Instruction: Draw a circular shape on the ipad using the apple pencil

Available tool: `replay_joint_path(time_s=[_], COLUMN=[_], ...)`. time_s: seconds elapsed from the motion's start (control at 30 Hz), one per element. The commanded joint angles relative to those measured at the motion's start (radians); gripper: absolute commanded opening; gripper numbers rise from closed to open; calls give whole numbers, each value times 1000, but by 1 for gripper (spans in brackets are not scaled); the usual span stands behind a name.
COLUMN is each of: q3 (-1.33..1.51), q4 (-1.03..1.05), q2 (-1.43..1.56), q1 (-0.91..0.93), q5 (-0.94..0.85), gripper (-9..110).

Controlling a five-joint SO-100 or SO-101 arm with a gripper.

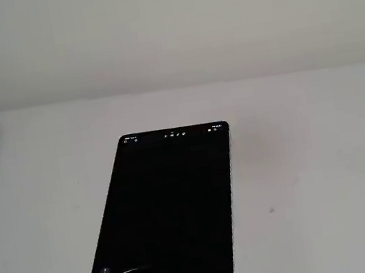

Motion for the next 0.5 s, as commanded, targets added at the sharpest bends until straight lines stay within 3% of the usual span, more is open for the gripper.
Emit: replay_joint_path(time_s=[0.0,0.27,0.47], q3=[-8,-78,54], q4=[-101,-307,-807], q2=[9,9,11], q1=[23,6,-40], q5=[-311,-876,-1055], gripper=[0,0,0])
